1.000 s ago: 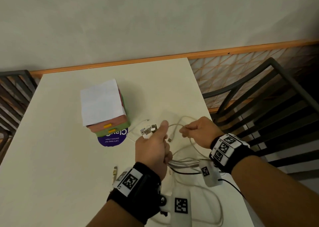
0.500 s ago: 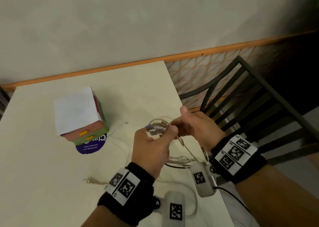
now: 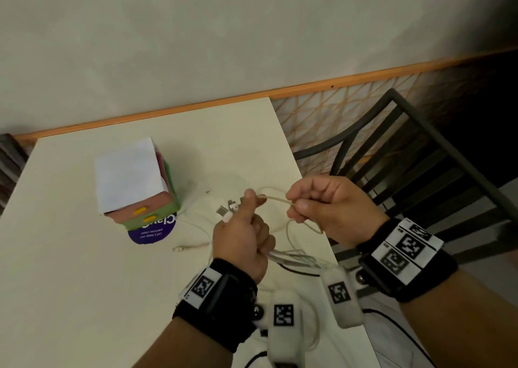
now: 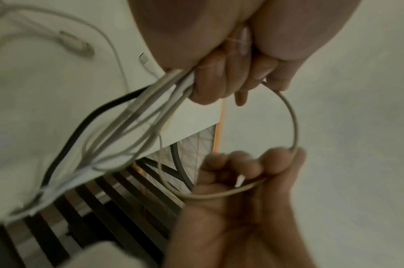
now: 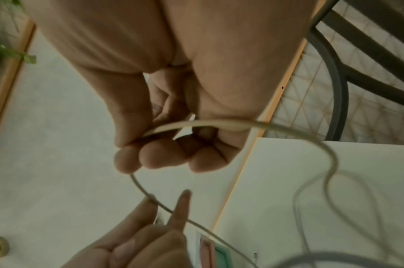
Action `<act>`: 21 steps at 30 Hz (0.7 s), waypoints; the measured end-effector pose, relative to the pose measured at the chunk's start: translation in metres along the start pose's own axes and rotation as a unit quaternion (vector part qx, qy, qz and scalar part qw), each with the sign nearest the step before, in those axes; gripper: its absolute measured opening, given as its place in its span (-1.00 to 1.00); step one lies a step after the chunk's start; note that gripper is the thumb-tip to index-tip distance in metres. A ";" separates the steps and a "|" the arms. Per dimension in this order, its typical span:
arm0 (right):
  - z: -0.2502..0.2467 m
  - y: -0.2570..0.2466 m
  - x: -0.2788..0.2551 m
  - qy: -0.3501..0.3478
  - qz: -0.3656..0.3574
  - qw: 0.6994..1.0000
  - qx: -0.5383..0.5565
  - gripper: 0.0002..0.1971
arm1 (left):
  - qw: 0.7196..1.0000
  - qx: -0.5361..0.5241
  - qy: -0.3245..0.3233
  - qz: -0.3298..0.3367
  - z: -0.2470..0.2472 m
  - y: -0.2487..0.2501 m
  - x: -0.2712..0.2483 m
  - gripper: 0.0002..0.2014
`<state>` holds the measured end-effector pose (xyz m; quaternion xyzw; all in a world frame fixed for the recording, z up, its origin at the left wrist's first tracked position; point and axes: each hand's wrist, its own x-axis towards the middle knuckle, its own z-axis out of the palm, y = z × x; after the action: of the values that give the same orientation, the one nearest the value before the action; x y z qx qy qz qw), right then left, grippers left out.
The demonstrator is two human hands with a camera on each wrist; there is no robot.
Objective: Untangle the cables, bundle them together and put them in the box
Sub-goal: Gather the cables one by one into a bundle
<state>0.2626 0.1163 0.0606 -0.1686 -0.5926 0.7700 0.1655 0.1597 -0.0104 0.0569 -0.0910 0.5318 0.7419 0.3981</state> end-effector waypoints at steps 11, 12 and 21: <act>0.013 -0.002 0.022 0.022 0.125 0.967 -0.219 -0.42 | 0.988 0.093 -0.012 0.120 0.007 -0.004 -0.004 -0.81; 0.019 -0.006 0.026 0.019 0.115 0.969 -0.218 -0.44 | 0.982 0.122 -0.028 0.140 0.008 -0.005 -0.004 -0.80; 0.025 -0.025 0.033 0.069 0.066 0.987 -0.130 -0.76 | 0.994 0.076 -0.041 0.069 0.010 0.008 -0.001 -0.79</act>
<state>0.2236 0.1159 0.0887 -0.2807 -0.6622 0.6823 0.1313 0.1574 -0.0030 0.0672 0.0072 0.5749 0.7280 0.3734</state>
